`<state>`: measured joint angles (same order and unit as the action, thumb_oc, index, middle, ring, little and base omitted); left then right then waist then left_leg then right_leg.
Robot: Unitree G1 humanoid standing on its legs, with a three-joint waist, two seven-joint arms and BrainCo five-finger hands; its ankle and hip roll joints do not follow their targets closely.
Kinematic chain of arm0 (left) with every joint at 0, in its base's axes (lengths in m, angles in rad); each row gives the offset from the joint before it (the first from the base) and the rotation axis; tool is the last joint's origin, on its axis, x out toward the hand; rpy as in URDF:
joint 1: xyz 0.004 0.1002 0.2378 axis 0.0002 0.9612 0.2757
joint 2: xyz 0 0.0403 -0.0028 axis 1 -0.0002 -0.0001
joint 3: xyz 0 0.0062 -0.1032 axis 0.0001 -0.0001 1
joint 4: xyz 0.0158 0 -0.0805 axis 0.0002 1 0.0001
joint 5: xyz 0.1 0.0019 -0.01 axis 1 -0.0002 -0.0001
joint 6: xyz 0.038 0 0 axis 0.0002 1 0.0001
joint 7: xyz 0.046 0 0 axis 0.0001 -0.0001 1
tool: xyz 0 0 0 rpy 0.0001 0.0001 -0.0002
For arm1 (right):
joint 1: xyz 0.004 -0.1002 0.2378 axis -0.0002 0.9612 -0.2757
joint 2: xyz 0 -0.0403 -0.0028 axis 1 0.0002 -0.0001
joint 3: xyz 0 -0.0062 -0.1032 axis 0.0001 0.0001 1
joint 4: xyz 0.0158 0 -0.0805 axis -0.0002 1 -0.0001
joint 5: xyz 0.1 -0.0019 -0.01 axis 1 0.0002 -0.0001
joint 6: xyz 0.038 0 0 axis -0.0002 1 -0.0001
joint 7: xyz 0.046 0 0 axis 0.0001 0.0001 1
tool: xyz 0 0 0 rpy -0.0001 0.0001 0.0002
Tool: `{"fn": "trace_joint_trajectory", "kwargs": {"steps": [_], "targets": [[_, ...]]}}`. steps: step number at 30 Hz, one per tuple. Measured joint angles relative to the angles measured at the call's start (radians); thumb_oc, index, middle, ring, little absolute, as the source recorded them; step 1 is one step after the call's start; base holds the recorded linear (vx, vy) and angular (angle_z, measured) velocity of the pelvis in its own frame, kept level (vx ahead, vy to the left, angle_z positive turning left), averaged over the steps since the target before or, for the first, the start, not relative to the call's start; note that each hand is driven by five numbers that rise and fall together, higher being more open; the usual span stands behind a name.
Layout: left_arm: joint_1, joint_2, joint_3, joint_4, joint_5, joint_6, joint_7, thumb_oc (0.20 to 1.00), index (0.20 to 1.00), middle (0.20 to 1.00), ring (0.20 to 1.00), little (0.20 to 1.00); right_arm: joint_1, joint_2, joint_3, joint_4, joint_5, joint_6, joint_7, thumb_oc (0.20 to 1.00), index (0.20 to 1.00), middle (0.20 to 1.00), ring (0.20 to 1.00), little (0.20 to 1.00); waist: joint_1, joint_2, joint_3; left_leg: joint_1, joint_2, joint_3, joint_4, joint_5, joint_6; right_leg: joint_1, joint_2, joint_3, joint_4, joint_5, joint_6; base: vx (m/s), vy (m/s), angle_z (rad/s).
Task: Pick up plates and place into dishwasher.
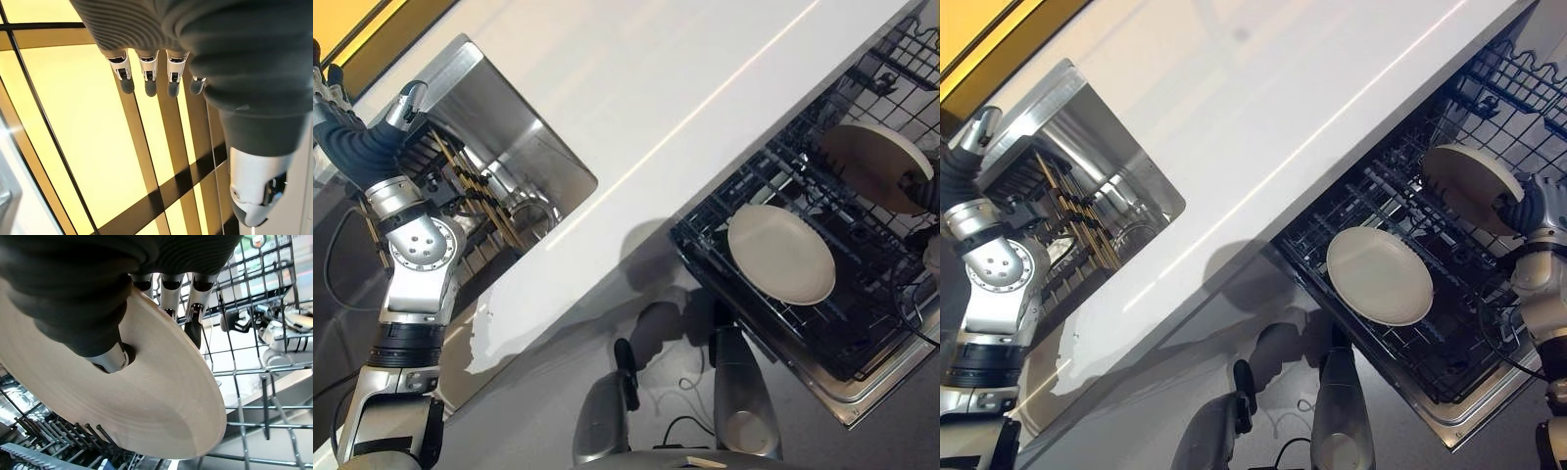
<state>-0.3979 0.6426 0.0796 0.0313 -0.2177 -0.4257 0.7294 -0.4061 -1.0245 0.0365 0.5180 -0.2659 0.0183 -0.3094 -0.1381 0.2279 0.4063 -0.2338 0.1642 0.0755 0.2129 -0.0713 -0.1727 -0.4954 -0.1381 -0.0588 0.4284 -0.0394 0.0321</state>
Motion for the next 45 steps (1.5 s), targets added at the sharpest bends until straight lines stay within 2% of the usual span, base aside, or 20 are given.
{"fn": "trace_joint_trajectory", "kwargs": {"steps": [6,12,16,23,26,29,35,38,41,45], "targets": [[0.049,-0.044,0.037,-0.003,0.002,0.0,0.008,1.0,1.0,1.0,1.0,1.0,0.022,0.003,-0.094,-0.085,-0.04,-0.019,-0.078,0.2,0.2,0.2,0.2,0.2,-0.019,0.027,0.028,0.038,-0.018,0.023,-0.031,0.003,0.006,0.014,-0.009,0.024,-0.014,0.005,0.014,0.07,0.124,-0.08],[0.092,-0.084,0.04,-0.013,0.008,-0.005,0.021,1.0,1.0,1.0,1.0,1.0,0.026,0.016,-0.16,-0.192,-0.087,-0.075,-0.183,0.2,0.2,0.2,0.2,0.2,-0.041,0.05,0.036,0.077,-0.039,0.036,-0.067,0.011,0.011,0.022,-0.026,0.044,-0.007,-0.006,0.028,0.08,0.131,-0.05],[0.123,-0.094,0.056,-0.013,0.007,-0.014,0.021,1.0,1.0,1.0,1.0,1.0,0.026,0.017,-0.201,-0.224,-0.107,-0.082,-0.182,0.2,0.2,0.2,0.2,0.2,-0.043,0.051,0.035,0.102,-0.054,0.056,-0.087,0.016,0.017,0.024,-0.039,0.058,-0.001,-0.013,0.037,0.08,0.091,-0.07],[0.144,-0.095,0.063,-0.014,0.002,-0.022,0.013,1.0,1.0,1.0,1.0,1.0,0.03,0.017,-0.2,-0.223,-0.102,-0.103,-0.099,0.2,0.2,0.2,0.2,0.2,-0.044,0.061,0.028,0.122,-0.068,0.062,-0.089,0.014,0.022,0.023,-0.052,0.074,0.031,-0.035,0.043,0.03,0.035,-0.01],[0.152,-0.099,0.063,-0.029,-0.003,-0.022,0.008,1.0,1.0,1.0,1.0,1.0,0.03,0.017,-0.2,-0.224,-0.068,-0.139,-0.027,0.2,0.2,0.2,0.2,0.2,-0.045,0.063,0.026,0.126,-0.069,0.062,-0.089,0.014,0.022,0.02,-0.054,0.074,0.046,-0.044,0.042,0.0,0.0,0.0],[0.155,-0.116,0.063,-0.059,-0.003,-0.022,0.007,1.0,1.0,1.0,1.0,1.0,0.03,0.017,-0.199,-0.241,0.078,-0.171,0.06,0.2,0.2,0.2,0.2,0.2,-0.044,0.067,0.023,0.133,-0.069,0.061,-0.089,0.013,0.024,0.019,-0.055,0.074,0.062,-0.058,0.042,0.0,0.0,0.0],[0.162,-0.125,0.063,-0.053,-0.003,-0.026,0.007,1.0,1.0,1.0,1.0,1.0,0.03,0.038,-0.2,-0.268,0.28,-0.224,0.128,0.2,0.2,0.2,0.2,0.2,-0.05,0.081,0.012,0.137,-0.068,0.062,-0.092,0.013,0.023,0.015,-0.055,0.074,0.074,-0.068,0.037,0.02,0.006,0.0],[0.177,-0.126,0.064,-0.052,-0.003,-0.037,0.004,1.0,1.0,1.0,1.0,1.0,0.03,0.054,-0.2,-0.278,0.294,-0.247,0.152,0.2,0.2,0.2,0.2,0.2,-0.069,0.082,0.012,0.139,-0.068,0.063,-0.092,0.014,0.021,0.017,-0.055,0.074,0.076,-0.067,0.04,0.05,0.005,0.0],[0.182,-0.14,0.064,-0.046,-0.013,-0.042,-0.014,1.0,1.0,1.0,1.0,1.0,0.03,0.055,-0.202,-0.28,0.291,-0.257,0.172,0.2,0.2,0.2,0.2,0.2,-0.07,0.082,0.012,0.154,-0.068,0.074,-0.094,0.014,0.021,0.023,-0.055,0.078,0.083,-0.07,0.036,0.02,0.005,-0.05],[0.183,-0.155,0.068,-0.046,-0.014,-0.043,-0.019,1.0,1.0,1.0,1.0,1.0,0.031,0.054,-0.201,-0.281,0.252,-0.246,0.264,0.2,0.2,0.2,0.2,0.2,-0.068,0.083,0.011,0.154,-0.067,0.079,-0.091,0.014,0.021,0.019,-0.055,0.078,0.095,-0.077,0.036,-0.01,-0.005,0.01]]}}
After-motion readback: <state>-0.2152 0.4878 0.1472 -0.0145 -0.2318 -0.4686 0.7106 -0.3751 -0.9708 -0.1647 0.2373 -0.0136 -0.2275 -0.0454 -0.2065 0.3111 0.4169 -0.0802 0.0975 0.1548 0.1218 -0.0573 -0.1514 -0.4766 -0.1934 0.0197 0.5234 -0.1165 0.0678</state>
